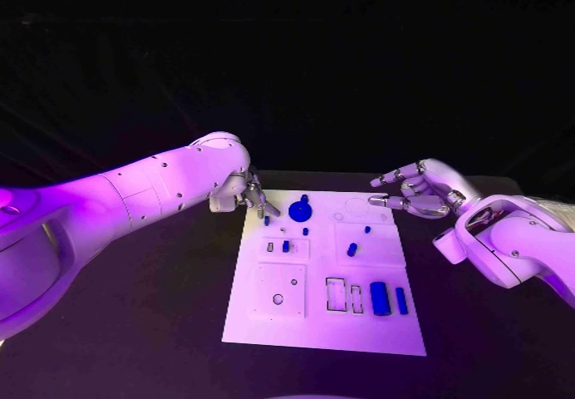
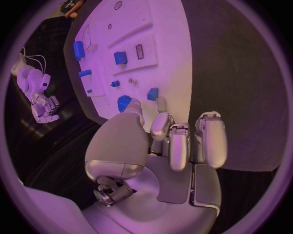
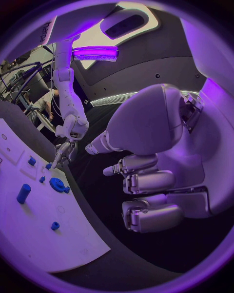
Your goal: Assemble the parts on the task board
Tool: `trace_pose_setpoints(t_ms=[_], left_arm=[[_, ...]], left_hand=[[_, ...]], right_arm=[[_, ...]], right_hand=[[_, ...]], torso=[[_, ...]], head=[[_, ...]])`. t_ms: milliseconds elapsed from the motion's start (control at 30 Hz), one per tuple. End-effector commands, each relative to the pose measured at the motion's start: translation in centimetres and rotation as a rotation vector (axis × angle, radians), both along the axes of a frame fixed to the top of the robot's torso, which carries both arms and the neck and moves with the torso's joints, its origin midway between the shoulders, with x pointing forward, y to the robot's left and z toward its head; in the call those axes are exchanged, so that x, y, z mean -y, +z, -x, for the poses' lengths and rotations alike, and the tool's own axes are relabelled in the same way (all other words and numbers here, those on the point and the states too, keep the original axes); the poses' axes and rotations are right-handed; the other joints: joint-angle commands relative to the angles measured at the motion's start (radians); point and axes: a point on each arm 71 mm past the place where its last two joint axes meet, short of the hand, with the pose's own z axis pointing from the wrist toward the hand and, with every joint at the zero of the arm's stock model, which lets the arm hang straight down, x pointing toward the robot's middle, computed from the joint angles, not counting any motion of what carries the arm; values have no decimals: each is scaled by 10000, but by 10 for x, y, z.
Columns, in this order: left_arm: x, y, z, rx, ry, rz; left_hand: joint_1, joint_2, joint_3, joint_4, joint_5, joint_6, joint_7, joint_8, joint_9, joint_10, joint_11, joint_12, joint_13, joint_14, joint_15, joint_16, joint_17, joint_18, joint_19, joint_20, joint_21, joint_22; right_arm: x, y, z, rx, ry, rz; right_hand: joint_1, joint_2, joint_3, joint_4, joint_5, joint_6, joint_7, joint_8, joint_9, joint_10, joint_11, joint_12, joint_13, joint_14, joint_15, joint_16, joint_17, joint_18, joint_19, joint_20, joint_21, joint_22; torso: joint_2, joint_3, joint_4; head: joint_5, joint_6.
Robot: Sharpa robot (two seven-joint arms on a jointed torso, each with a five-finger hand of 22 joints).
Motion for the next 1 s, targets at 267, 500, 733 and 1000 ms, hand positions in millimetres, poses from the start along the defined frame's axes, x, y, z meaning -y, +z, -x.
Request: trace_pose_setpoints(t_ms=[267,500,733,1000], left_arm=[[1,-1,0,-153,-203,-155],[0,-2,1,-218,-287,-186],[3,-3,2,-438,-454,-63],[3,-3,3,-529,-467,-52]], left_hand=[[381,89,-42,-68,-1,43,-39,125,56,19,-53,45,6,1054,-50,31,2632,1,65,-75,63,363],[614,133,-22,-105,17,48,-49,168,83,34,-62,64,14,1054,-56,31,2632,-5,76,-84,76,391],[738,186,-3,-119,29,66,-57,199,101,49,-68,83,27,1054,-58,31,2632,-13,90,-88,95,425],[923,321,55,-147,41,84,-64,226,119,64,-75,94,29,1054,-62,31,2632,-15,92,-94,99,439]], right_arm=[[-1,0,1,-8,157,28],[-1,0,1,-13,161,30],[-2,0,1,-9,173,24],[-2,0,1,-11,172,25]], right_hand=[[-26,98,-59,9,67,-1,-35,9,11,34,13,-39,1456,1014,52,-69,2439,-77,731,13,-55,2046],[-26,98,-59,9,67,-1,-35,9,11,34,13,-39,1456,1014,52,-69,2439,-77,731,13,-55,2046],[-26,98,-59,9,67,-1,-35,9,11,34,13,-39,1456,1014,52,-69,2439,-77,731,13,-55,2046],[-26,98,-59,9,67,-1,-35,9,11,34,13,-39,1456,1014,52,-69,2439,-77,731,13,-55,2046]], torso=[[-4,6,-3],[-7,2,3],[4,-1,-2],[2,3,5]], head=[[25,-7],[22,-15],[22,-9],[28,-14]])
